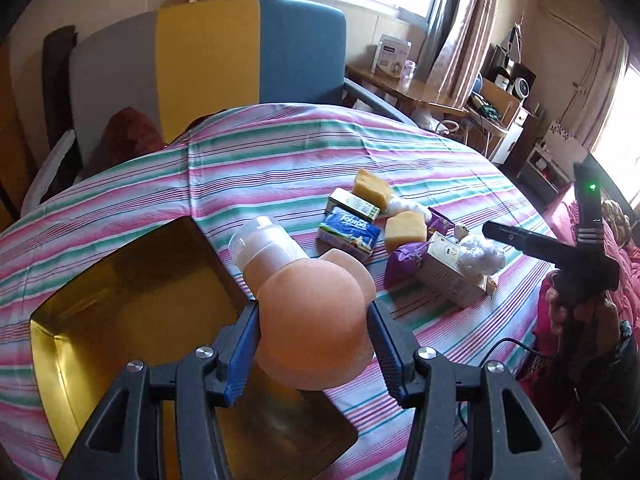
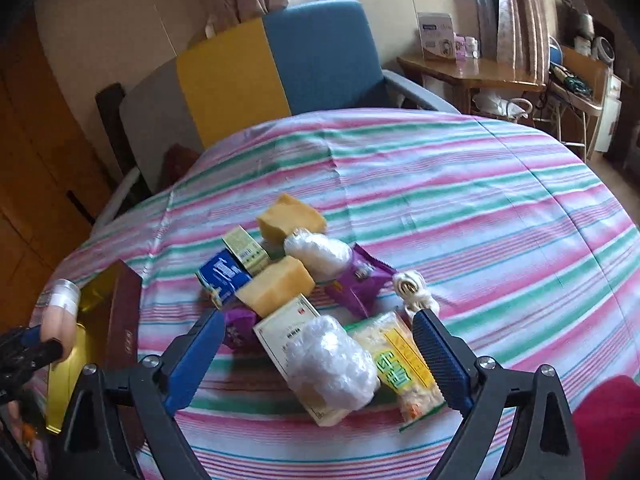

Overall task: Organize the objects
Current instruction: 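Carry the peach cup over the gold tray with left while right grasps the plastic-wrapped bundle, then lower the peach cup into the gold tray and open the left gripper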

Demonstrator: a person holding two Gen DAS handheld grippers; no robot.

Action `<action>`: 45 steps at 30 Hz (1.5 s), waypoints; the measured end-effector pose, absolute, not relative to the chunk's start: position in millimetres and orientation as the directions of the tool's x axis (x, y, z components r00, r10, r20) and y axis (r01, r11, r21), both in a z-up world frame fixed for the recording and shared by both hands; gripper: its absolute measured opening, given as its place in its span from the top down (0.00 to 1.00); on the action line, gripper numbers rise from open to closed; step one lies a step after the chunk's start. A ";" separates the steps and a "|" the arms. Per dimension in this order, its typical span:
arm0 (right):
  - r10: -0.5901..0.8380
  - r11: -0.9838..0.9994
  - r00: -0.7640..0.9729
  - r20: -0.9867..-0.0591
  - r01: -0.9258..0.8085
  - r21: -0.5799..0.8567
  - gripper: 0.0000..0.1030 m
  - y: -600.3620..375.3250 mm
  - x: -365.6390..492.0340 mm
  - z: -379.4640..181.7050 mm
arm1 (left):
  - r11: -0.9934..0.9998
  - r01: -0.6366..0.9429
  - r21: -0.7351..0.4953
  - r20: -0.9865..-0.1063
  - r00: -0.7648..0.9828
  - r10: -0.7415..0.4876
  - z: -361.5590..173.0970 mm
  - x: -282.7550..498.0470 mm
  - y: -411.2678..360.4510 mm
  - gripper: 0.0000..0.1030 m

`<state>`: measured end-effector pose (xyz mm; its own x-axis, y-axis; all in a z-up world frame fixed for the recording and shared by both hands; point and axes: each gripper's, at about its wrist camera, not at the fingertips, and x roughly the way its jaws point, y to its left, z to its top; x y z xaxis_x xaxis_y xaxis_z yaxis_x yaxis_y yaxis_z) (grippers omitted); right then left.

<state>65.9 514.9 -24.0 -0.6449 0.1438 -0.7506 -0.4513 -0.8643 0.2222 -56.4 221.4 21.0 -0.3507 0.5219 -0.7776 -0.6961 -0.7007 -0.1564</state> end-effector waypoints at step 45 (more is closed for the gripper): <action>0.219 -0.848 -0.645 -0.732 -0.497 0.185 0.65 503.9 62.6 -34.5 | -0.894 -0.445 -0.046 -0.908 -0.354 0.223 -78.4 -195.9 56.8 0.36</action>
